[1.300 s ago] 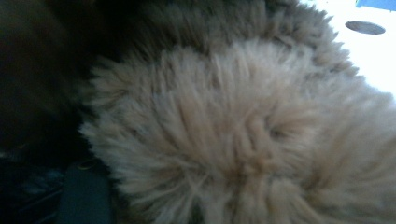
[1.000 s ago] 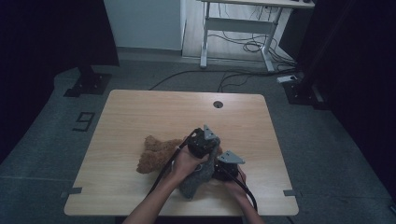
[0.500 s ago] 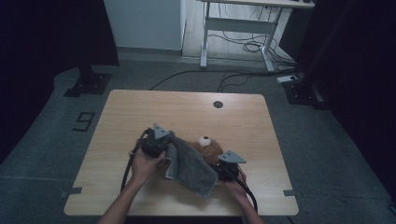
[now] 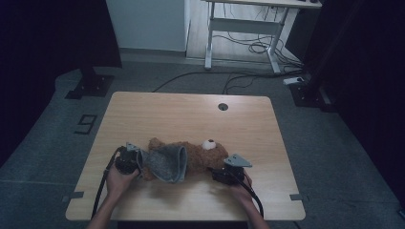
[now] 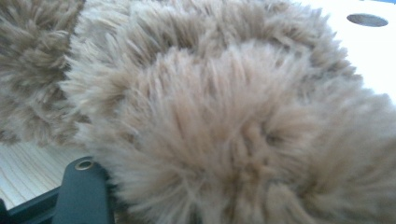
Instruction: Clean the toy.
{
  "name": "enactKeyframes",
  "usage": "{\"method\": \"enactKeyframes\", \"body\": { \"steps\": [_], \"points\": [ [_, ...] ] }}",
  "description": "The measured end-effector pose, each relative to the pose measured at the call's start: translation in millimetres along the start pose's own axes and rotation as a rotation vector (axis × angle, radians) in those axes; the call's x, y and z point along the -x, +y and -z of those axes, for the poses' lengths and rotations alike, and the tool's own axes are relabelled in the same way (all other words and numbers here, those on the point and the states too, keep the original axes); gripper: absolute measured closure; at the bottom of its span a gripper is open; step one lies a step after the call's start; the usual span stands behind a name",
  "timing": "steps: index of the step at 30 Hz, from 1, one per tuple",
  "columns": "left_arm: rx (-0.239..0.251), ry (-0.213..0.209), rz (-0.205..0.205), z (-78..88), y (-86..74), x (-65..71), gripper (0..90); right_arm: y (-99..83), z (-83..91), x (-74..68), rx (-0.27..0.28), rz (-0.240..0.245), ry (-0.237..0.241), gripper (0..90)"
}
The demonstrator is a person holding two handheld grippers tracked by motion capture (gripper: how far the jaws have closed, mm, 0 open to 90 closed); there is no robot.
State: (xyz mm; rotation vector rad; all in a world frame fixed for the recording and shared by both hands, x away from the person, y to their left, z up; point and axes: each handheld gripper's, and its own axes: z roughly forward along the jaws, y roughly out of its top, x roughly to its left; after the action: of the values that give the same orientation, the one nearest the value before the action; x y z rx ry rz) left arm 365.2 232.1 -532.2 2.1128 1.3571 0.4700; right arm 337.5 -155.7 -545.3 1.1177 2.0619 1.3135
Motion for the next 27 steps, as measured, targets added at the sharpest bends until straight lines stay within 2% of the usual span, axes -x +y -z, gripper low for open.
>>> {"method": "enactKeyframes", "body": {
  "steps": [3,6,9,11,13,15,18,19,22,24,25,27],
  "points": [
    [-0.023,0.023,-0.01,-0.9,6.6,-0.6,82.3,0.6,-1.4,-1.0,0.001,0.002,-0.015,31.8],
    [-0.009,-0.019,0.01,-1.2,21.4,2.4,82.2,3.2,-6.4,-4.4,0.003,0.032,-0.063,33.5],
    [0.013,-0.043,0.017,-2.1,40.5,6.4,82.2,6.8,-14.4,-4.1,0.007,0.051,-0.112,34.3],
    [0.037,-0.04,0.015,0.0,53.5,5.8,82.1,10.3,-20.7,0.2,0.007,0.054,-0.133,34.4],
    [0.094,-0.075,0.054,8.7,66.8,1.6,82.1,12.6,-26.9,5.9,0.013,0.047,-0.146,34.4],
    [0.141,-0.088,0.058,19.0,77.0,1.0,82.0,15.2,-31.6,11.3,0.019,0.058,-0.149,34.4],
    [0.207,-0.14,0.069,35.6,97.9,5.9,81.7,16.5,-36.5,16.9,0.036,0.069,-0.141,34.3],
    [0.217,-0.148,0.065,37.7,103.0,9.0,81.7,17.0,-37.4,18.1,0.039,0.088,-0.136,34.1],
    [0.219,-0.187,0.03,35.7,122.4,28.7,81.5,18.2,-35.6,20.0,0.035,0.098,-0.118,33.2],
    [0.193,-0.198,-0.015,25.0,130.7,47.7,81.2,18.9,-33.8,20.2,0.031,0.107,-0.109,31.8],
    [0.156,-0.205,-0.048,15.8,133.2,59.6,80.9,18.9,-32.7,20.2,0.032,0.11,-0.101,30.7],
    [0.097,-0.183,-0.107,2.2,132.8,74.9,80.3,18.2,-30.1,21.1,0.023,0.108,-0.082,25.9]
  ]
}}
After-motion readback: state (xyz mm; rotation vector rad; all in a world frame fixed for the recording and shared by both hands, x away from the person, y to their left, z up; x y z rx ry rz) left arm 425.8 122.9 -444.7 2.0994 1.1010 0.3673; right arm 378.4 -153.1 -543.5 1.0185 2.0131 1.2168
